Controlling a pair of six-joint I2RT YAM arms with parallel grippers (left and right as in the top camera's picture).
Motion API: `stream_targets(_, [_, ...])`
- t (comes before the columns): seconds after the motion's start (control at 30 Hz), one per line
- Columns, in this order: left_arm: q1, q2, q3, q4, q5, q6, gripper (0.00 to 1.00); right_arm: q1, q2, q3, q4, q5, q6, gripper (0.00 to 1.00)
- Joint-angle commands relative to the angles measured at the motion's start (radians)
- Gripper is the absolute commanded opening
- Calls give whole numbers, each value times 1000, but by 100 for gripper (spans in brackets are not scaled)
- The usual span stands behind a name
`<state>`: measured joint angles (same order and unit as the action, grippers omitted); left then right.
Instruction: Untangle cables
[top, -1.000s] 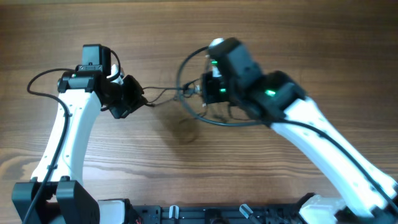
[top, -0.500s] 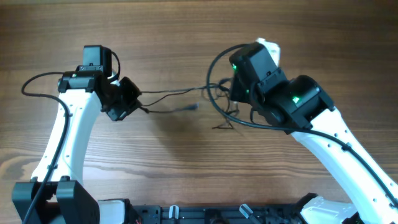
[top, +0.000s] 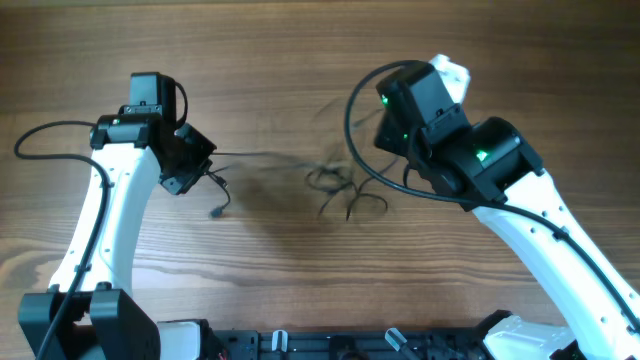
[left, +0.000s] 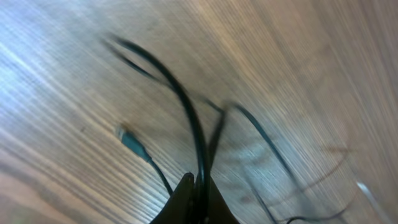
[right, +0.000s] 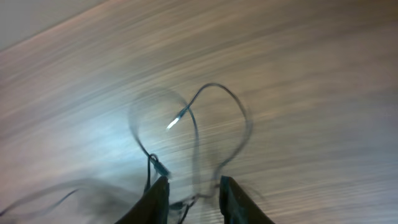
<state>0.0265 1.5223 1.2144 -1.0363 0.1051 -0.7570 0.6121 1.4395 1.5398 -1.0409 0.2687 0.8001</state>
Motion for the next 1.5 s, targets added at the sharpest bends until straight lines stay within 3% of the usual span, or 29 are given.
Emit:
stream_targets(0.0, [3,4,-5,11,116,99,7,2,6,3,45,-280,-203,33])
stream_targets(0.07, [3,4,-5,10,116,100,6,2,18,3,45,-293,-198,48])
stream_targets(0.2, [3,4,-5,11,116,103,5,2,45,3,25,-303,-199,65])
stream_targets(0.5, [3,4,-5,26,80,117,9,16,193,-48,33,-574,-328,73])
stream_targets(0.6, [3,4,-5,24,77,117,28,39,261,-61,24,-584,-329,75])
stream_targets(0.63, [3,4,-5,22,77,118,42,51,285,-61,14,-585,-327,75])
stream_targets(0.67, [3,4,-5,22,77,119,62,68,315,-61,3,-584,-329,76])
stream_targets(0.7, [3,4,-5,22,77,119,74,82,337,-61,-3,-584,-329,77])
stream_targets(0.83, [3,4,-5,27,76,118,85,138,415,-61,-4,-584,-329,79])
stream_targets(0.93, [3,4,-5,26,76,118,95,171,463,-61,4,-571,-326,89])
stream_targets(1.2, [3,4,-5,23,76,118,96,216,548,-61,19,-554,-238,87])
stream_targets(1.33, [3,4,-5,23,77,118,96,223,554,-61,102,-473,-142,65])
stream_targets(1.47, [3,4,-5,22,77,119,96,223,555,-61,214,-376,-91,55])
